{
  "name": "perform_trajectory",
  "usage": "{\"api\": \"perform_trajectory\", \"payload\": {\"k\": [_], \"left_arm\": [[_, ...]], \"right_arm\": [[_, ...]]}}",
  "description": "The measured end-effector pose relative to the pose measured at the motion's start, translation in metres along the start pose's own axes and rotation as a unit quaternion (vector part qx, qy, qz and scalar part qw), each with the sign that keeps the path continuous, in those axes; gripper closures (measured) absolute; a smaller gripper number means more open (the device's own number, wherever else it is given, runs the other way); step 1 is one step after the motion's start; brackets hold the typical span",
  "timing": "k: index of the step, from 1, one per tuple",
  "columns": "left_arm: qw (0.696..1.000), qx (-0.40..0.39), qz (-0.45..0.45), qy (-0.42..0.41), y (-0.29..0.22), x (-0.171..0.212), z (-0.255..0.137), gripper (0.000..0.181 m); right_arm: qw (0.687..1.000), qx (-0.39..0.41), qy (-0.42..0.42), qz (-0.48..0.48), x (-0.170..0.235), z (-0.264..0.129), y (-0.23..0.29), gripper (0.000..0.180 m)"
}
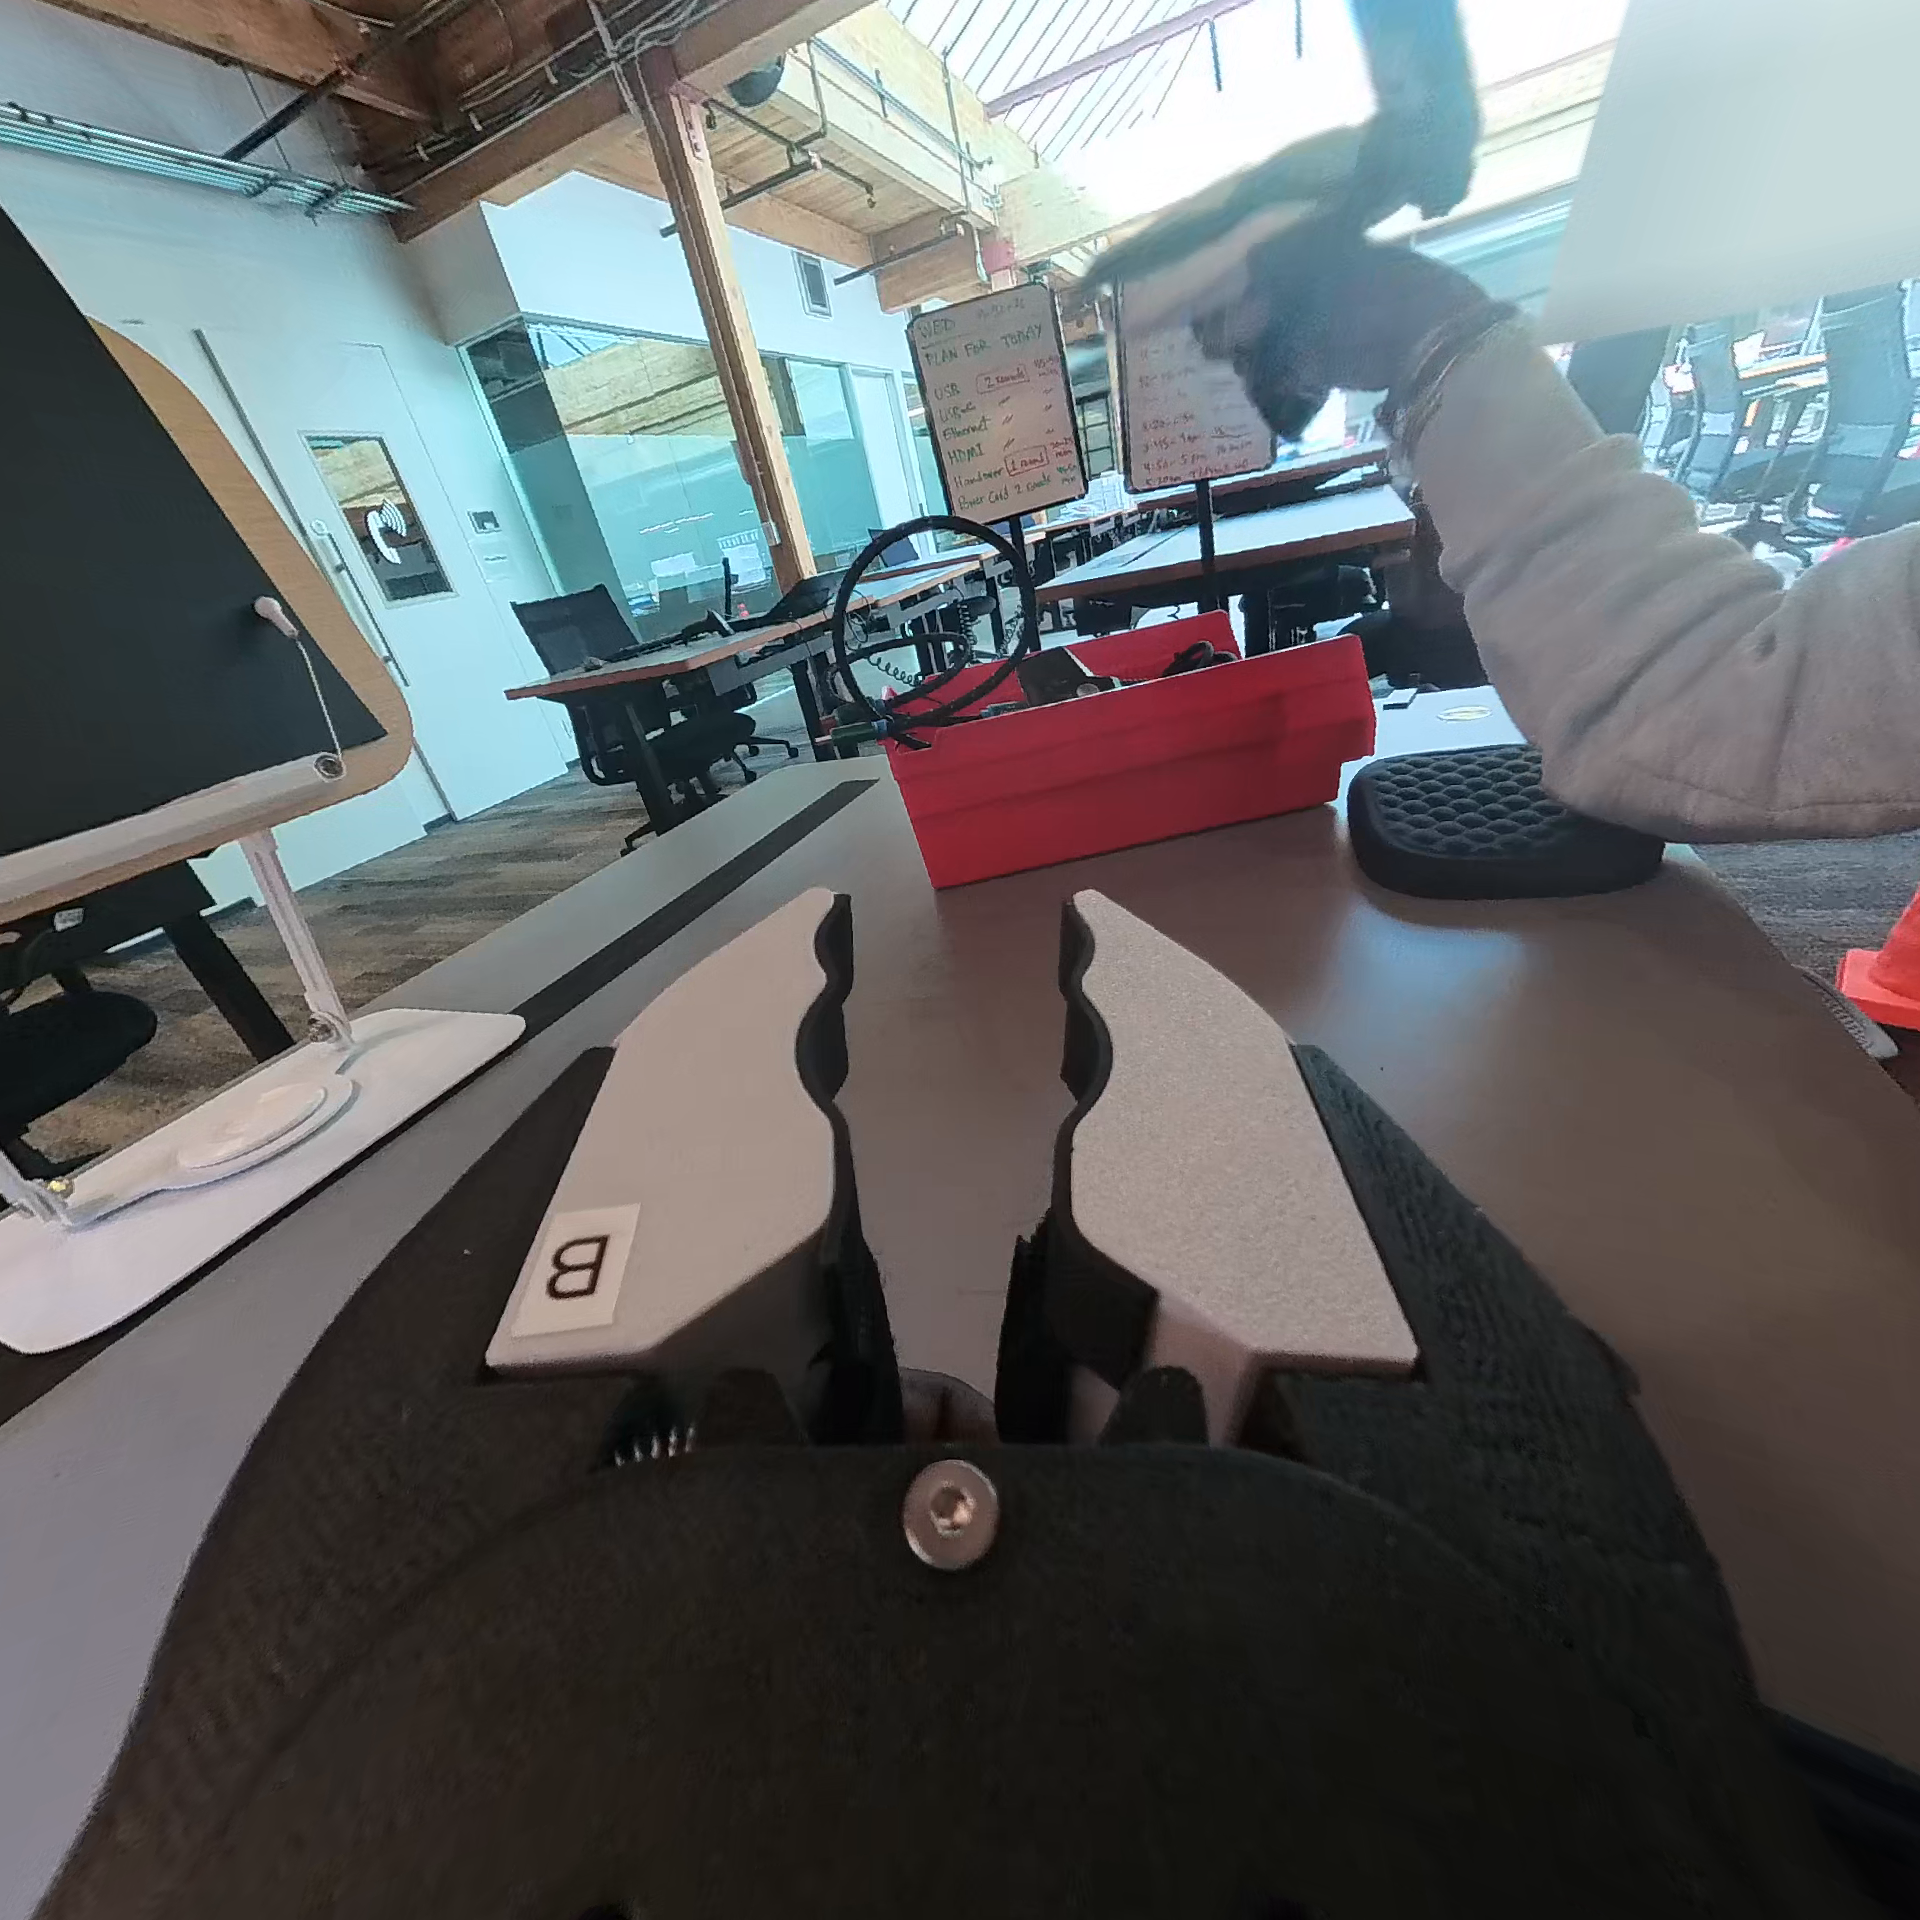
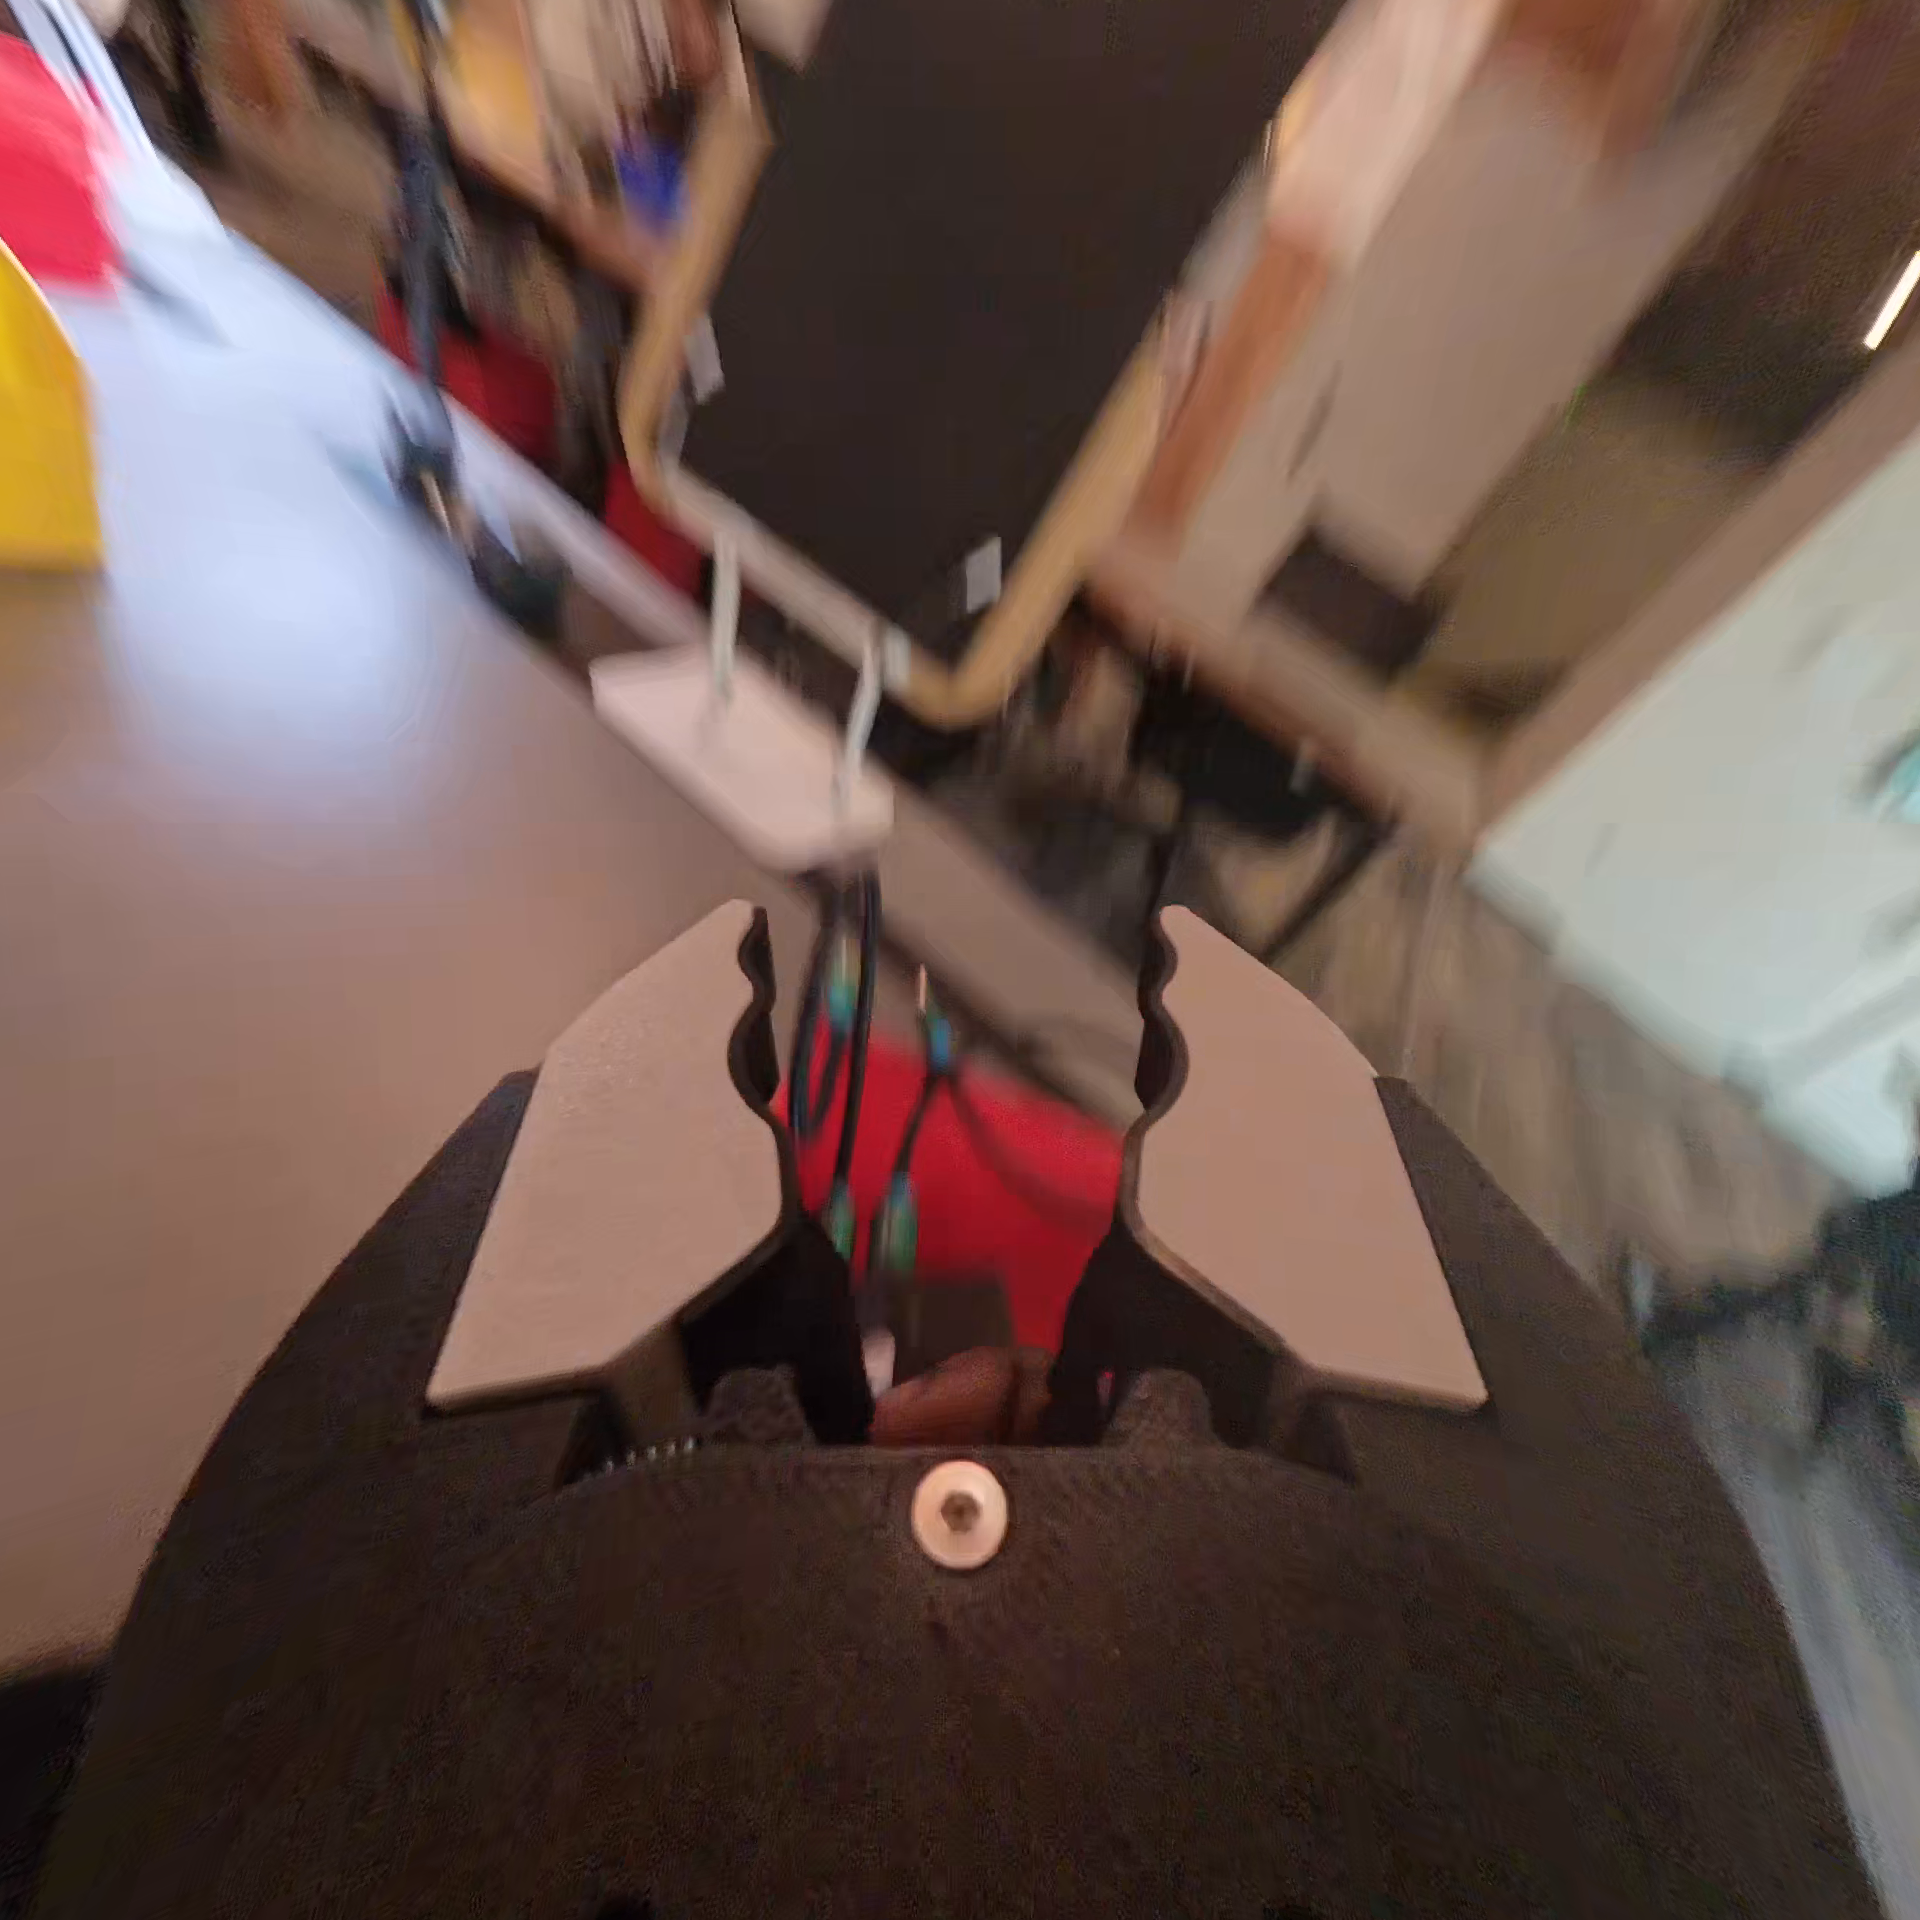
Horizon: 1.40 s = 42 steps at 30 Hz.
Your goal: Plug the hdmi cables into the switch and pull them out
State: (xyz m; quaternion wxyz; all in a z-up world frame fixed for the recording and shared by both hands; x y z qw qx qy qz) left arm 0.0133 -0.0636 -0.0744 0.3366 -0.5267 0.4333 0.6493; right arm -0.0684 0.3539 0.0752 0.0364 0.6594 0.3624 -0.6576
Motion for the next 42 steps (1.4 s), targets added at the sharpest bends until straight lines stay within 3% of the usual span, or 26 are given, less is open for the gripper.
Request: {"api": "perform_trajectory", "payload": {"k": [2,5,6,7,9,12,14,16,19,23,26,33,38,42], "left_arm": [[1.000,-0.006,-0.012,-0.004,0.001,-0.002,-0.001,0.143],[0.993,-0.004,-0.109,-0.046,-0.002,-0.025,-0.012,0.137],[0.988,0.009,-0.140,-0.058,-0.003,-0.040,-0.021,0.135],[0.985,0.007,-0.161,-0.057,0.001,-0.054,-0.033,0.133],[0.983,-0.035,-0.181,-0.013,0.021,-0.078,-0.064,0.131],[0.965,-0.134,-0.157,0.159,0.070,-0.089,-0.124,0.127],[0.913,-0.233,-0.153,0.298,0.116,-0.078,-0.175,0.123],[0.833,-0.311,-0.194,0.415,0.155,-0.055,-0.224,0.122],[0.716,-0.306,-0.300,0.552,0.175,-0.004,-0.265,0.120],[0.596,-0.298,-0.324,0.671,0.183,0.053,-0.295,0.123],[0.552,-0.285,-0.360,0.696,0.184,0.080,-0.307,0.128],[0.548,-0.300,-0.401,0.670,0.185,0.101,-0.319,0.136],[0.552,-0.294,-0.413,0.662,0.182,0.103,-0.320,0.173],[0.557,-0.288,-0.405,0.666,0.180,0.103,-0.318,0.177]], "right_arm": [[0.984,0.029,-0.171,-0.038,-0.049,-0.014,0.015,0.107],[0.913,0.072,-0.388,-0.100,-0.107,-0.041,0.057,0.106],[0.893,0.054,-0.435,-0.105,-0.118,-0.046,0.076,0.108],[0.881,0.014,-0.459,-0.109,-0.122,-0.046,0.098,0.106],[0.891,-0.081,-0.438,-0.092,-0.115,-0.034,0.139,0.102],[0.909,-0.198,-0.361,-0.061,-0.076,-0.007,0.189,0.097],[0.913,-0.235,-0.330,-0.045,-0.044,0.012,0.209,0.094],[0.914,-0.241,-0.326,0.004,-0.019,0.029,0.215,0.097],[0.900,-0.266,-0.332,0.092,-0.002,0.038,0.217,0.106],[0.916,-0.244,-0.318,0.036,-0.002,0.039,0.217,0.105],[0.912,-0.248,-0.322,0.055,0.000,0.040,0.216,0.108],[0.915,-0.232,-0.325,0.047,0.002,0.040,0.213,0.111],[0.920,-0.218,-0.324,0.034,0.004,0.040,0.212,0.113],[0.924,-0.210,-0.319,0.027,0.006,0.041,0.213,0.114]]}}
Point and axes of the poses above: each gripper's, where its closed fingertips meet, z out along the fingers, x out of its underside, y = z × x across the jaws, the point moved 5 cm from there along -z, back along the fingers, and after that the axes turned 5 degrees about x, right-handed, at the moved point
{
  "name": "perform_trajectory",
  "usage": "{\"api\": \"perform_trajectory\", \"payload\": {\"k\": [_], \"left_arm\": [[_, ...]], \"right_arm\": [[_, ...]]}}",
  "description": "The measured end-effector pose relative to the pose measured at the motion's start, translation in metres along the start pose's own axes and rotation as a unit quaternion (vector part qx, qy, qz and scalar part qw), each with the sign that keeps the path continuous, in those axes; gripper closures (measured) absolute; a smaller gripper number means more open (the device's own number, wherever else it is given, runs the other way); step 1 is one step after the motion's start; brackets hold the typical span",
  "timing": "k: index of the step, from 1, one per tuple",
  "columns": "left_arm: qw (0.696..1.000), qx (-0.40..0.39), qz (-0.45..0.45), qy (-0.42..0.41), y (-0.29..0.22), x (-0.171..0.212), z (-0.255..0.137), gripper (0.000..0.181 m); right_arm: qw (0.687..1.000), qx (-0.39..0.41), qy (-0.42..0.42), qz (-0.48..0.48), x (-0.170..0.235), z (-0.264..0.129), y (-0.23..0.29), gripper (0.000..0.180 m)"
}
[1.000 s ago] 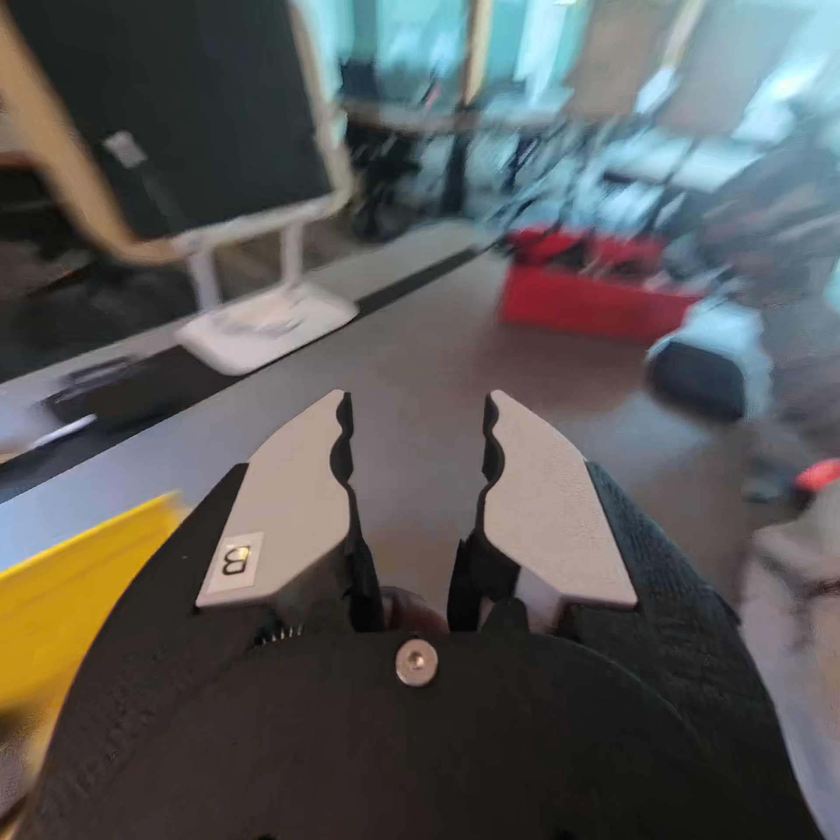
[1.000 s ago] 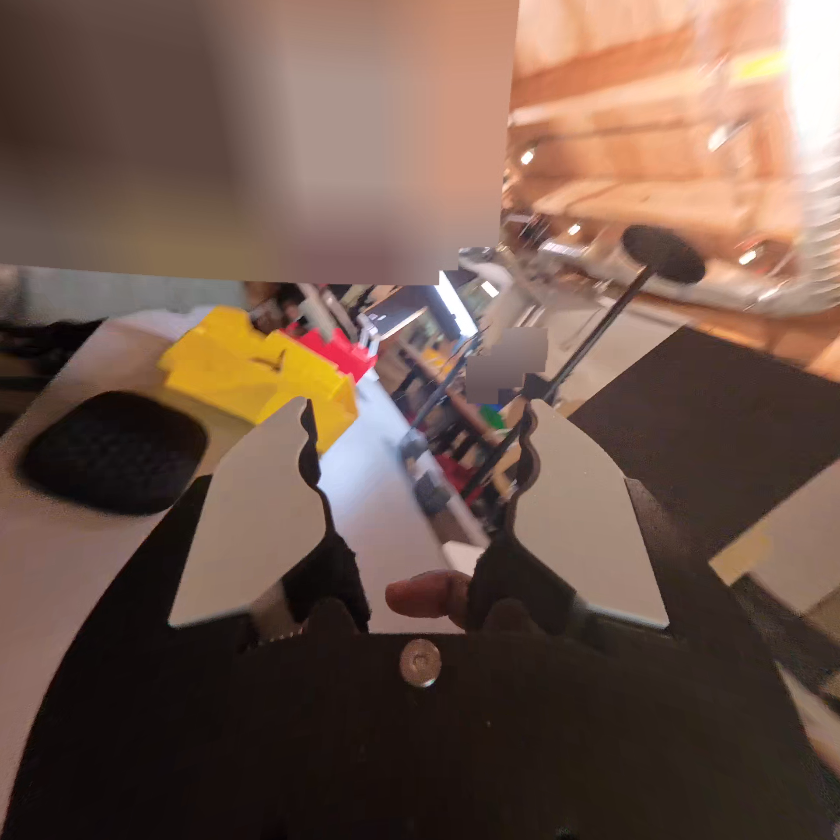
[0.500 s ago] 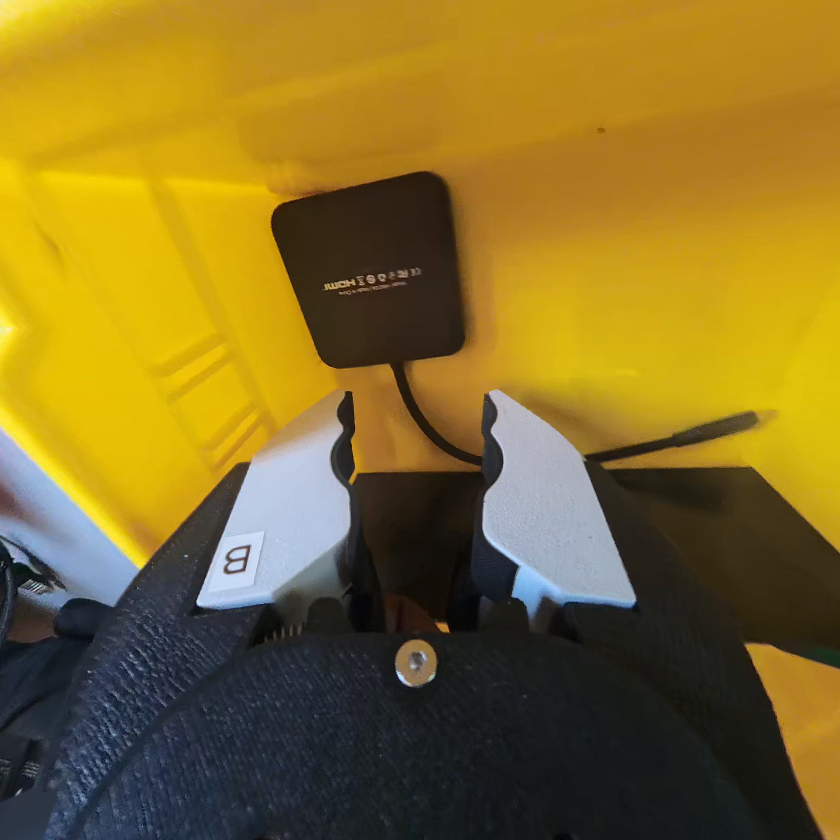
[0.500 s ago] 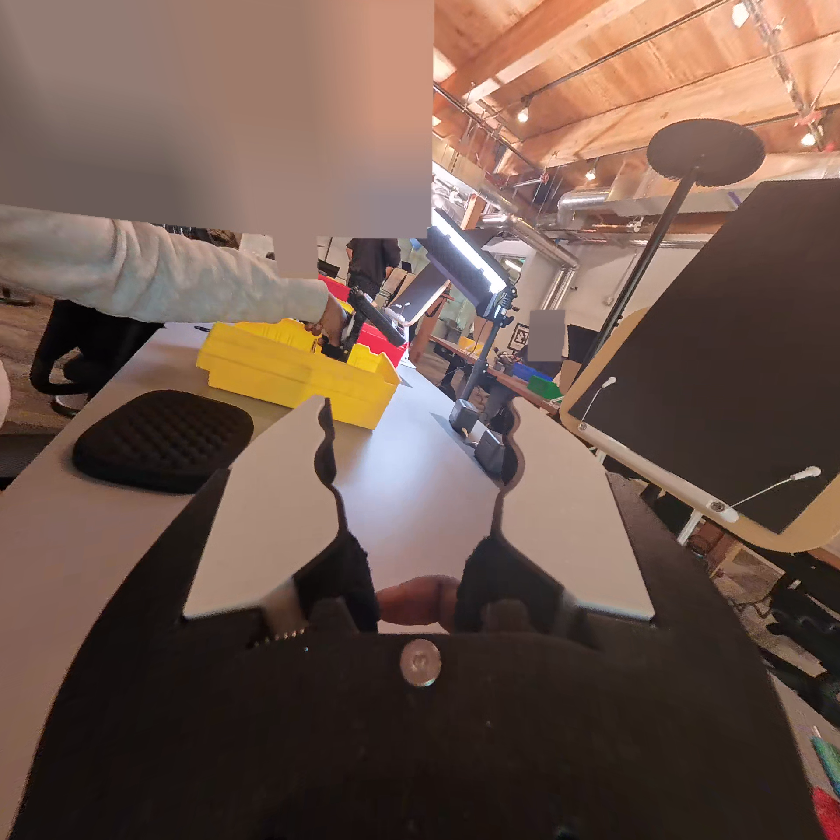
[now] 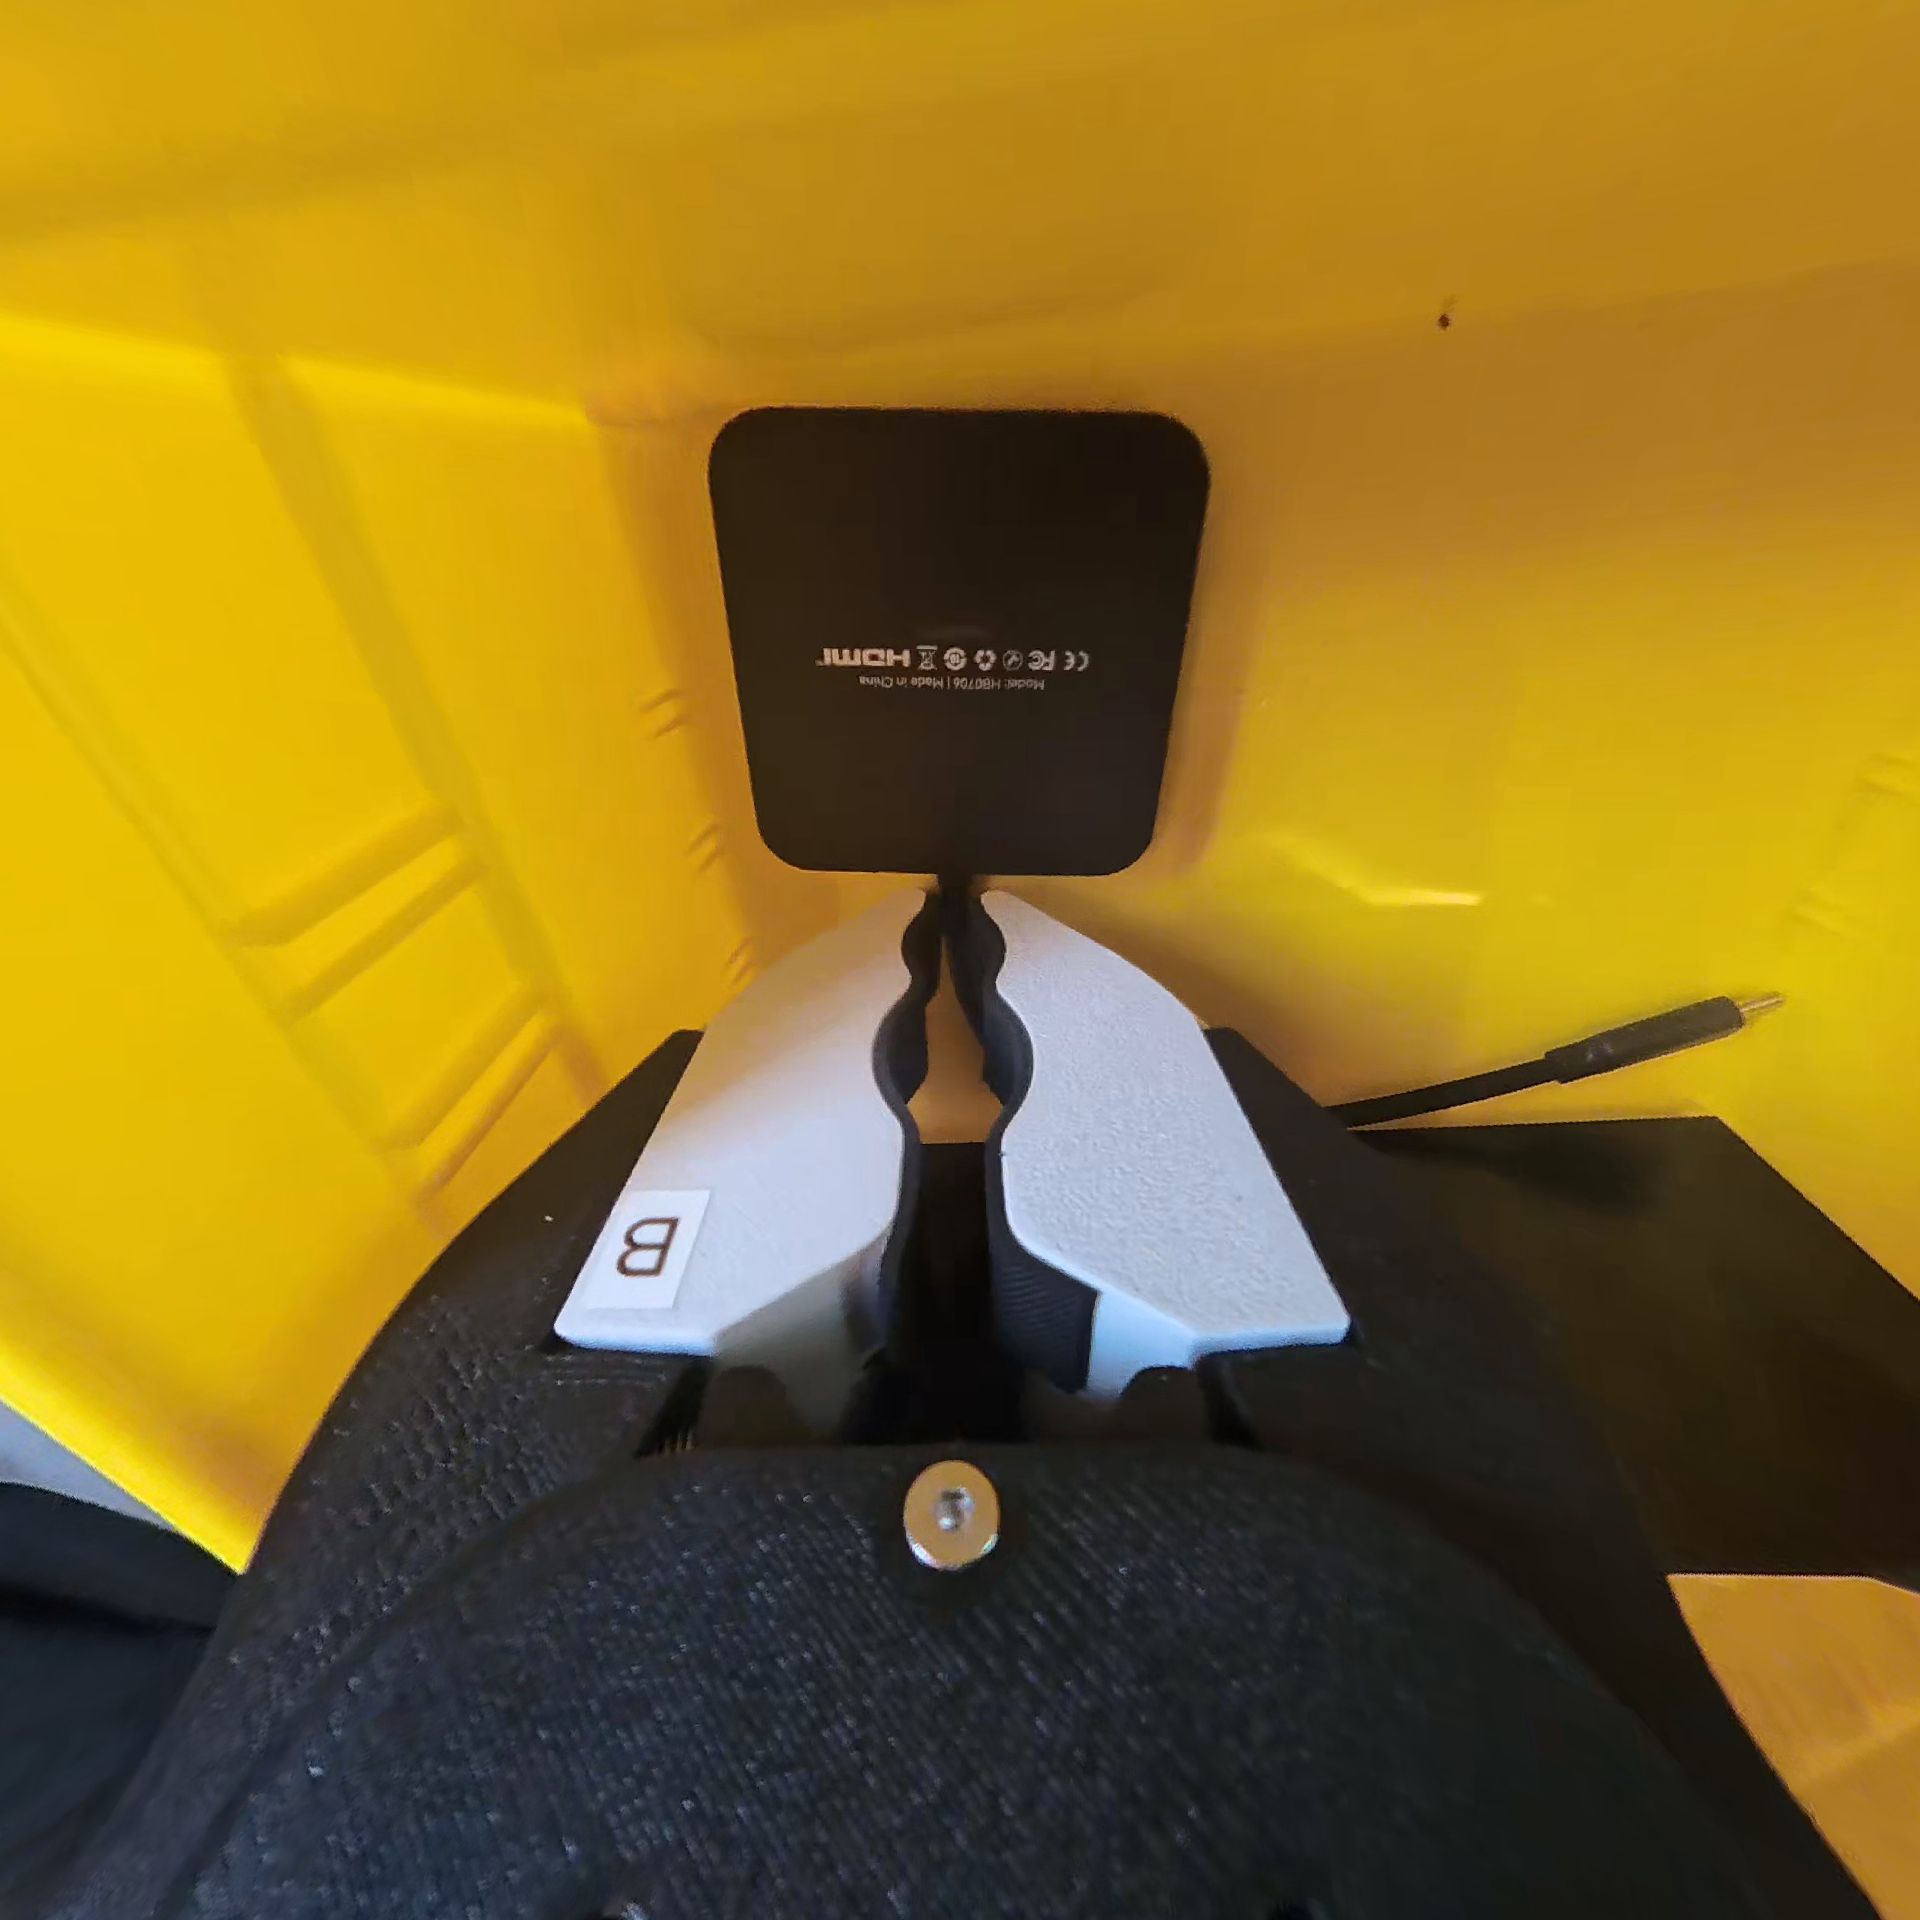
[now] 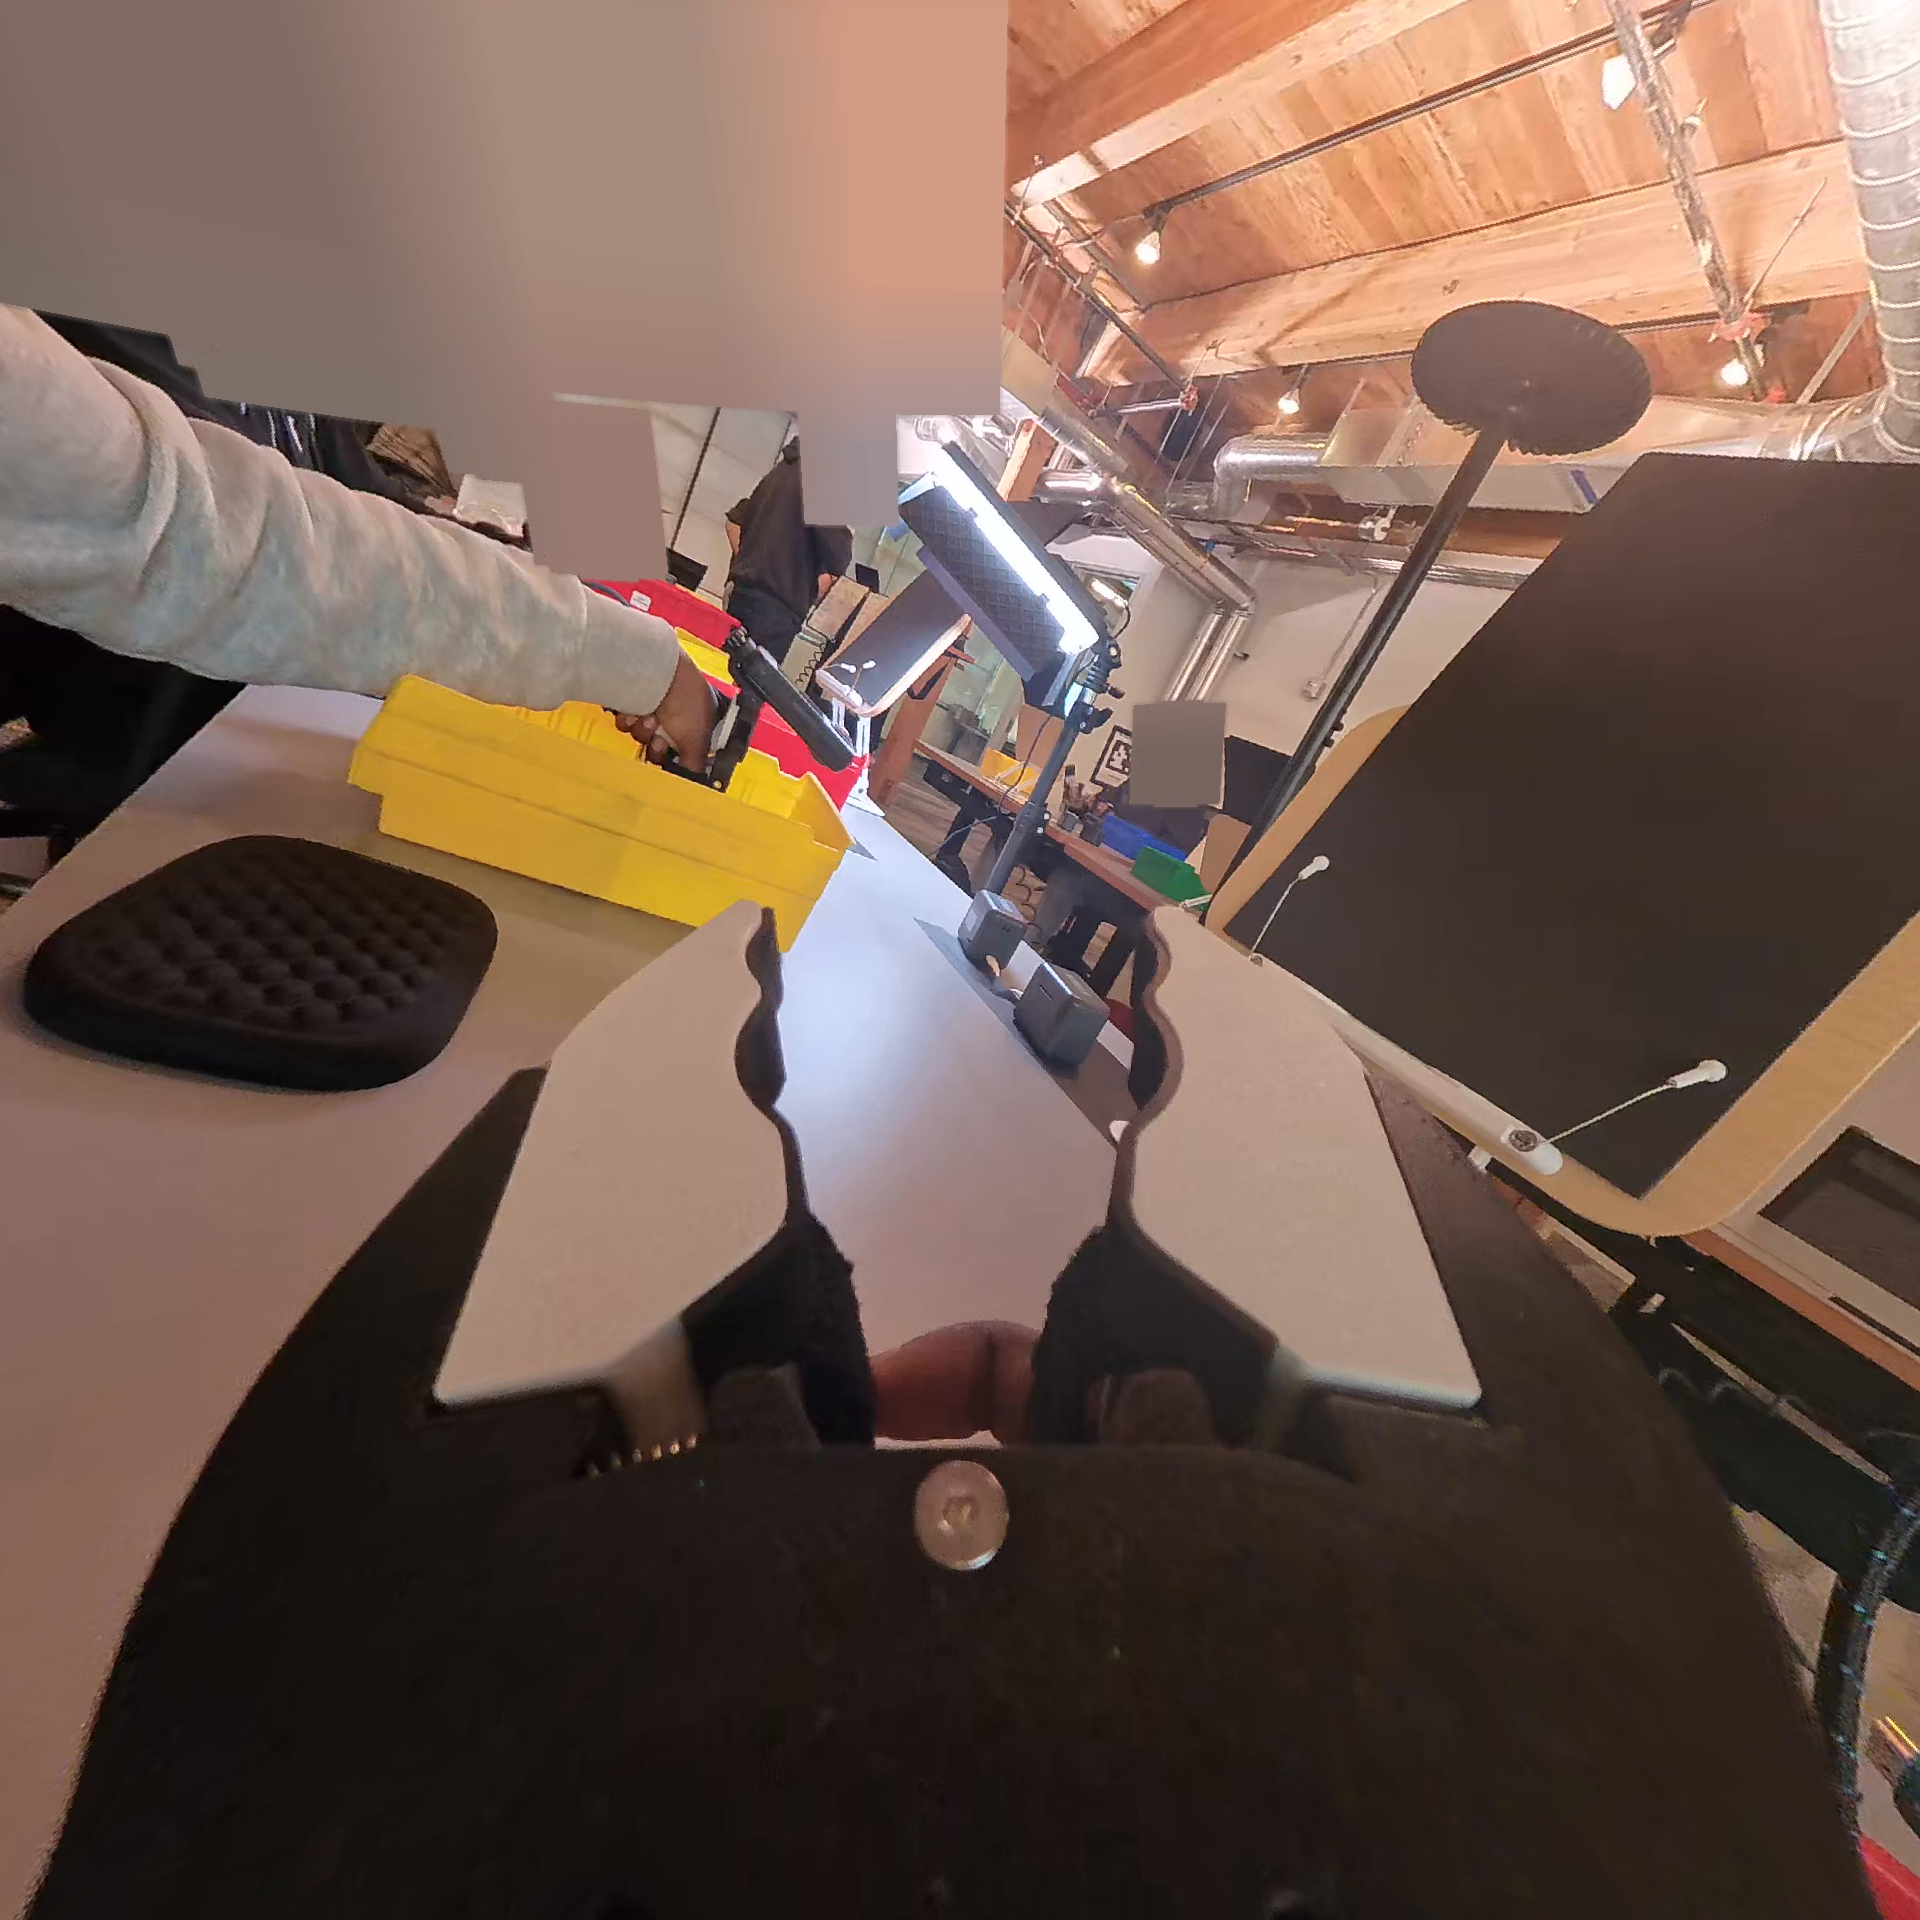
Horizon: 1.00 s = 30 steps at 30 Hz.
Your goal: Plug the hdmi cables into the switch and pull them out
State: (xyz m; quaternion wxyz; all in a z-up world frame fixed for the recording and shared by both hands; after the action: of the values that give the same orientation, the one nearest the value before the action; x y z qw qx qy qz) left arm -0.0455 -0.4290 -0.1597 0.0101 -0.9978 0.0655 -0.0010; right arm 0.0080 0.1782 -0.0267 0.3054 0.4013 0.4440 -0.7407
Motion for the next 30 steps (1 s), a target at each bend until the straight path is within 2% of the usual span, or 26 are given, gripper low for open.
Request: {"api": "perform_trajectory", "payload": {"k": [6,10,15,22,24,26,30], "left_arm": [[0.999,-0.010,0.019,-0.030,-0.009,0.000,-0.019,0.177],[0.991,-0.063,0.035,-0.111,-0.019,-0.001,-0.060,0.177],[0.961,-0.087,0.064,-0.255,-0.039,0.007,-0.115,0.177],[0.904,-0.060,0.103,-0.410,-0.070,0.021,-0.166,0.178],[0.873,-0.039,0.130,-0.468,-0.086,0.022,-0.181,0.178],[0.823,-0.021,0.172,-0.540,-0.114,0.023,-0.195,0.178],[0.680,-0.047,0.282,-0.676,-0.199,0.032,-0.211,0.178]], "right_arm": [[1.000,0.006,0.002,-0.008,0.000,-0.001,-0.001,0.116],[1.000,0.002,0.013,0.003,0.000,-0.002,0.000,0.121],[0.999,-0.018,0.043,0.023,0.009,0.003,0.006,0.124],[0.993,-0.061,0.097,0.026,0.029,0.012,0.022,0.123],[0.991,-0.073,0.103,0.045,0.033,0.015,0.026,0.123],[0.988,-0.084,0.107,0.066,0.037,0.017,0.031,0.123],[0.983,-0.106,0.108,0.107,0.043,0.026,0.042,0.121]]}}
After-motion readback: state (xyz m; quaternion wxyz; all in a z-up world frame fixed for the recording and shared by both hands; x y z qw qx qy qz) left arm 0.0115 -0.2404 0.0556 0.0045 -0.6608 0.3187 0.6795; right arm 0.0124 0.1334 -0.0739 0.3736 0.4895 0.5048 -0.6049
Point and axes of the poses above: each gripper's, where its closed fingertips meet, z out along the fingers, x out of its underside, y = z × x across the jaws, the point moved 5 cm from there along -z, back along the fingers, and after that the axes turned 5 degrees about x, right-handed, at the moved point
